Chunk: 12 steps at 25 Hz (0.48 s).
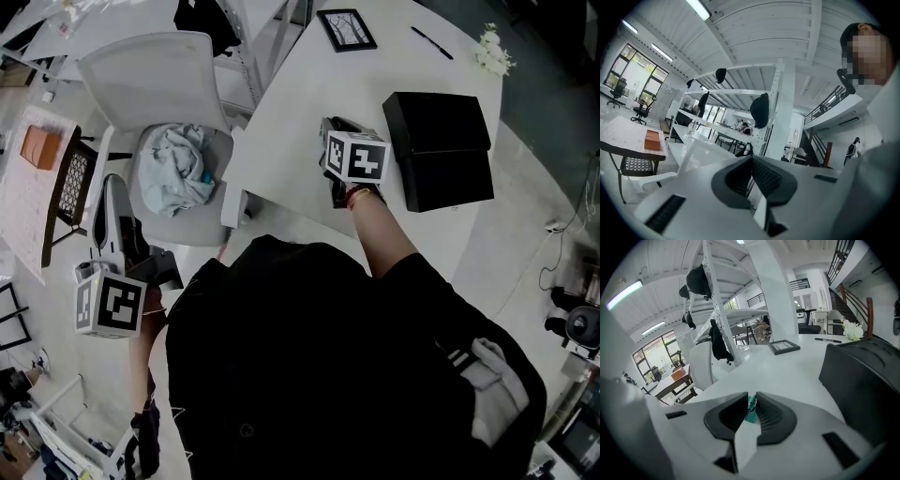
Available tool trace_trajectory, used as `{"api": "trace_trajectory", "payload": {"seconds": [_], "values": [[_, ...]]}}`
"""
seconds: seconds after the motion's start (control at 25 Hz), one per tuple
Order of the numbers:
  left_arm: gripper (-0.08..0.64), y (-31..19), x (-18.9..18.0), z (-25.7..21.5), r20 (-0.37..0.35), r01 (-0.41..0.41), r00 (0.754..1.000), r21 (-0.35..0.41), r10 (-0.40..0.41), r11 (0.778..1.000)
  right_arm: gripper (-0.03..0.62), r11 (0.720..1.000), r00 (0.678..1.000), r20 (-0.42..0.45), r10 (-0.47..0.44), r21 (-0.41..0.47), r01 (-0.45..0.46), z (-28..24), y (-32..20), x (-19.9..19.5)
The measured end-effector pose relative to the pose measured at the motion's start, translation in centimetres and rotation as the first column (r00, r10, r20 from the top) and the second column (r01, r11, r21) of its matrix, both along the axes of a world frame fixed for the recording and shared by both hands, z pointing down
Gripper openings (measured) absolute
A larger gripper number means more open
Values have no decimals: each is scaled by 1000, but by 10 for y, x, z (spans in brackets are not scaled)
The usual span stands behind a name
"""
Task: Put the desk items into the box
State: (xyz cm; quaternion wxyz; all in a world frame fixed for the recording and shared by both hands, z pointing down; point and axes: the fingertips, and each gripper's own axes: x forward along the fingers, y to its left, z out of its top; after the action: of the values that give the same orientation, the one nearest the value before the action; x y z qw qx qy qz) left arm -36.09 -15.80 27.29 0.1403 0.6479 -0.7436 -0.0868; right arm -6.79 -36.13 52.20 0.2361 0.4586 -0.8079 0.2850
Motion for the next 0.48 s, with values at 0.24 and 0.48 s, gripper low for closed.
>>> {"api": "trace_trajectory", "payload": {"seconds": [0.24,0.48], "values": [[9,1,3,-3,-3,-2,1000,7,2,1000,40,1000,1000,13,5,9,-6,-5,3,0],[10,3,8,-3,-8,-15,1000,16,15,1000,38,1000,1000,12,1,5,-1,-6,10,6]]}}
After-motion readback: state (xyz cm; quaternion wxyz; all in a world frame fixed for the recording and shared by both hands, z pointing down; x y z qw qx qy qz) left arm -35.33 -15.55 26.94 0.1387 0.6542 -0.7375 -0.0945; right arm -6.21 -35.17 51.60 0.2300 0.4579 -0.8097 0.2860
